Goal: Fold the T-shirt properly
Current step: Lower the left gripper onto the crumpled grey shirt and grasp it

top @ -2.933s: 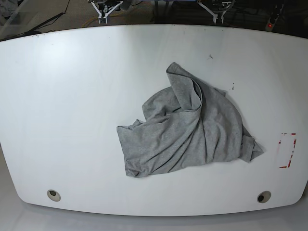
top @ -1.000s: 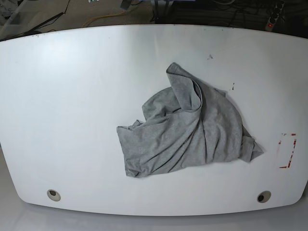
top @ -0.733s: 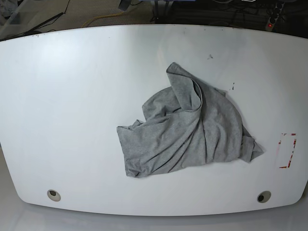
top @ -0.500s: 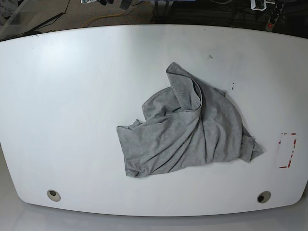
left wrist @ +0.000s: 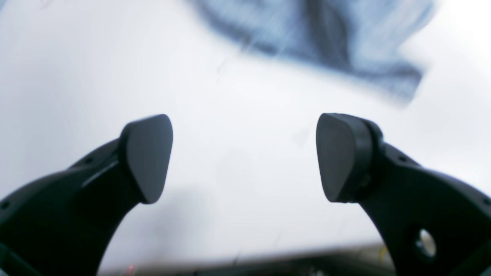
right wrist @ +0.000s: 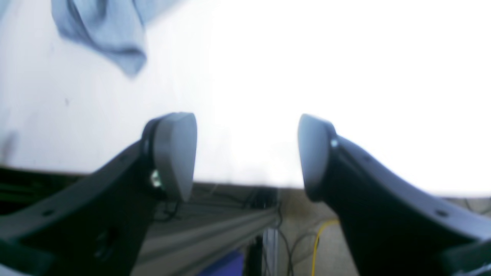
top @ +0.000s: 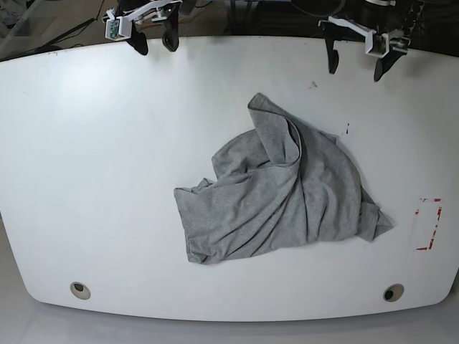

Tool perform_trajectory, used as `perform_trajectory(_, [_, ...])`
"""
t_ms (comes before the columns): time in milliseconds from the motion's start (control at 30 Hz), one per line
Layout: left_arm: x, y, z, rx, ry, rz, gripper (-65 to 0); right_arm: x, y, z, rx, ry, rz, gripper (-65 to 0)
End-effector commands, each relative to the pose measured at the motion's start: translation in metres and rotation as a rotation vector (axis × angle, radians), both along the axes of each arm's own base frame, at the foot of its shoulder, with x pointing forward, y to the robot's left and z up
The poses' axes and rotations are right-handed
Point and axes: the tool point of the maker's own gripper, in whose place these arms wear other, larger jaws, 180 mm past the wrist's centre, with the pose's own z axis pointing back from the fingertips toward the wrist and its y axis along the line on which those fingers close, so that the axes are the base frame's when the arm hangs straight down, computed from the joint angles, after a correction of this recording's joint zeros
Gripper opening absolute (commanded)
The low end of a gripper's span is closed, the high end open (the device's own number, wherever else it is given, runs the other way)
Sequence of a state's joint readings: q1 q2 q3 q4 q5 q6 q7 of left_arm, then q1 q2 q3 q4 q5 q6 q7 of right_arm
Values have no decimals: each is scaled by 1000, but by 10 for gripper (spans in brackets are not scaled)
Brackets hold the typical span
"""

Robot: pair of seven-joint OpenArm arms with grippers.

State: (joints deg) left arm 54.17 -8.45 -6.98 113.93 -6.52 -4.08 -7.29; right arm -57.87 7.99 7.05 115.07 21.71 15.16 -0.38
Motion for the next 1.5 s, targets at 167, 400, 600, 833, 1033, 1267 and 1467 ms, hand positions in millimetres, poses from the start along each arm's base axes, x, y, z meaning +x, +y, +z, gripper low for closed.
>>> perform_trajectory(167, [45, -39, 17, -53, -108, -114, -68, 4, -1, 9, 33, -31, -19, -241])
perform_trajectory(400, [96, -68, 10, -49, -30, -177, -67, 6, 0, 10, 33, -36, -17, -246])
perform_trajectory(600, [128, -92, 12, -33, 15, -239, -68, 13, 1, 12, 33, -56, -14, -247])
perform_trajectory(833, [154, -97, 1, -34, 84, -166, -67, 21, 1, 15, 37, -81, -14, -243])
perform_trajectory(1033, [154, -102, -27, 45, 137, -153, -65, 29, 1, 16, 34, -100, -8, -241])
perform_trajectory(1267, [172, -114, -44, 36, 168, -152, -68, 40, 2, 19, 31, -122, 1, -241])
perform_trajectory(1467, [184, -115, -40, 37, 153, -148, -149, 48, 5, 6, 5, -44, 47, -247])
